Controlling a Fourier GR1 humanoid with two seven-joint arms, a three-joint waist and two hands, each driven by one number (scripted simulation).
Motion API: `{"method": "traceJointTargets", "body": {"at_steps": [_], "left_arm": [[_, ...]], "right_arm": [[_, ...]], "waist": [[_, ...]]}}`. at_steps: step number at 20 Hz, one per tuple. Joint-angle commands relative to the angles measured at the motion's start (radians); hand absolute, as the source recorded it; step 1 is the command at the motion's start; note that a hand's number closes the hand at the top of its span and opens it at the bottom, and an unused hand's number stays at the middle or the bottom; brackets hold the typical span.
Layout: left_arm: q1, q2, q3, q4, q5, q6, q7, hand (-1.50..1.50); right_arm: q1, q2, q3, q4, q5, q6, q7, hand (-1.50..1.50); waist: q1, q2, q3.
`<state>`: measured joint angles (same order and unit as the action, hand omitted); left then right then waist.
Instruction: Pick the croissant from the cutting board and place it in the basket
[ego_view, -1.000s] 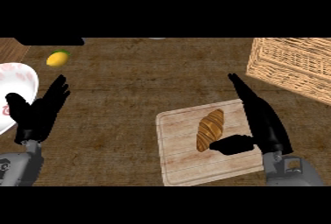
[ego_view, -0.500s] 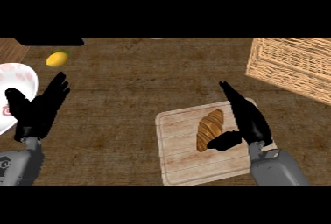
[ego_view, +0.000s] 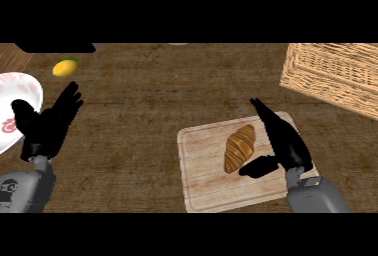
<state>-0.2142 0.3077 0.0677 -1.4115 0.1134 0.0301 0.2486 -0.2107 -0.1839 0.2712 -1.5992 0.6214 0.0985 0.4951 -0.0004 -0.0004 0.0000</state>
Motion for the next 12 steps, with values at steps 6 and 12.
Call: {"method": "traceJointTargets", "body": {"at_steps": [6,12], "left_arm": [[0.04,0.005,0.067,0.039,-0.014,-0.065,-0.081,0.0],[-0.001,-0.012,0.066,-0.009,-0.02,-0.063,0.013,0.0]], "right_arm": [[0.075,0.041,0.005,0.006,0.022,0.006,-0.139,-1.5],[-0.014,0.088,0.003,0.082,0.12,0.008,-0.06,-1.5]], "waist": [[0.0,0.0,0.0],[0.002,0.001,0.0]]}}
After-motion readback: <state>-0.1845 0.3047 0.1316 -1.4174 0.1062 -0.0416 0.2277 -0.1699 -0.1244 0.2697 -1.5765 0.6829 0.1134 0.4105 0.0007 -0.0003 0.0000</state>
